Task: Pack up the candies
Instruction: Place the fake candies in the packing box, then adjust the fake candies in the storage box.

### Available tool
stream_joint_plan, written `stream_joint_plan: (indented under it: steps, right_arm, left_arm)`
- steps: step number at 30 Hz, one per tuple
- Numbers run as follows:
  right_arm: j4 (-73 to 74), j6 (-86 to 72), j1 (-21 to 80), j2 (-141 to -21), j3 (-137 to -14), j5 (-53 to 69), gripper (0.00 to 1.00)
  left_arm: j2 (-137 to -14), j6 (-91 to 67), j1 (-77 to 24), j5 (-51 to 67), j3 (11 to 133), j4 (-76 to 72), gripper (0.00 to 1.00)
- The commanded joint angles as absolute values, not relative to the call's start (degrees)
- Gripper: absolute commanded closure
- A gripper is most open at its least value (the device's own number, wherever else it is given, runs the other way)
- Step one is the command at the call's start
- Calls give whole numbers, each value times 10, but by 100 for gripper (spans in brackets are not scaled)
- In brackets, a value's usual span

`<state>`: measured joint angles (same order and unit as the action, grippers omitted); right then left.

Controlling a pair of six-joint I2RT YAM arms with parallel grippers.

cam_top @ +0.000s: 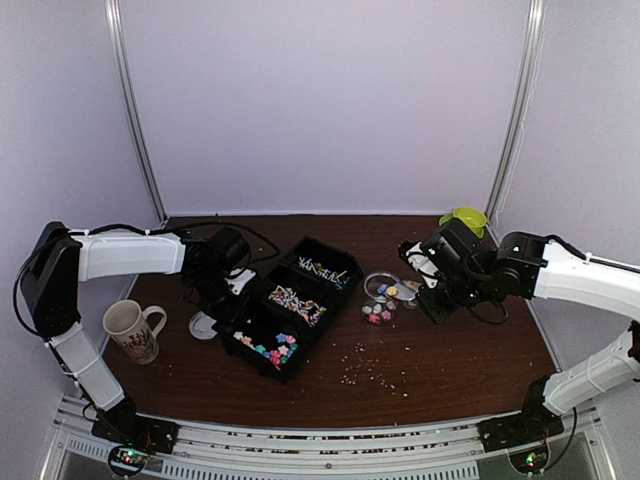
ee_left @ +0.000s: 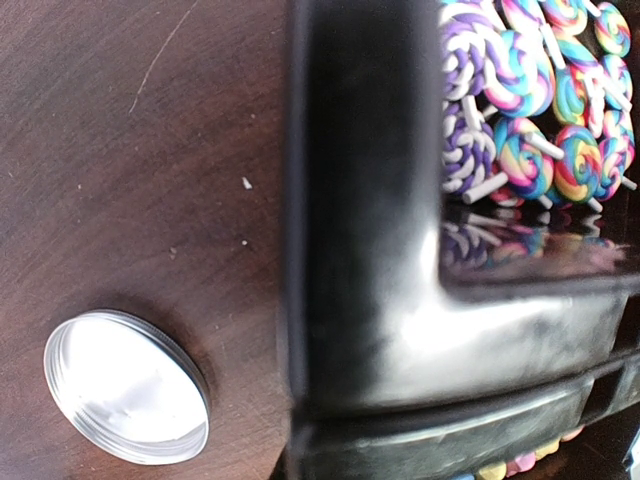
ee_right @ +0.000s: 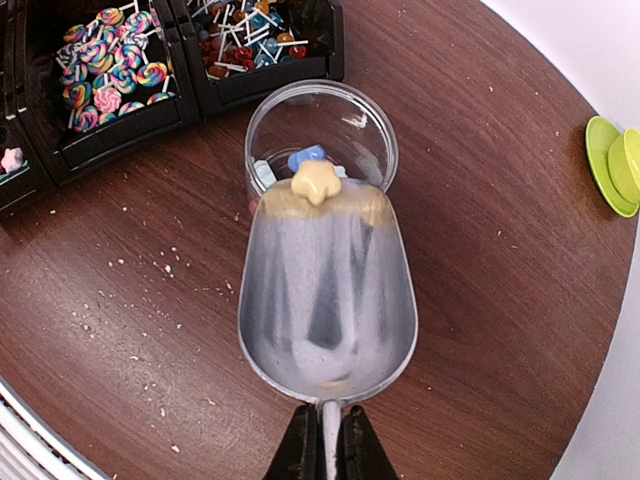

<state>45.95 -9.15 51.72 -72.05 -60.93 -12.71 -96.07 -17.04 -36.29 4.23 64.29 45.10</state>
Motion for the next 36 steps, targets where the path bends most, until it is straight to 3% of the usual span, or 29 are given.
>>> stream_joint_plan:
  steps: [1, 17, 26, 36]
  right_arm:
    - [498, -81, 513, -733, -641, -123, 100]
    - [552, -61, 512, -776, -709, -122, 100]
    - [525, -13, 515, -724, -733, -89, 100]
    - [465, -22, 544, -686, -725, -22, 100]
  left_arm:
    - [-937, -175, -359, 70, 685, 382, 100]
    - [-938, -176, -359, 73, 685, 381, 100]
    - [-940, -175, -359, 73, 686, 381, 100]
    - [-945, -190, -336, 200, 660, 327, 100]
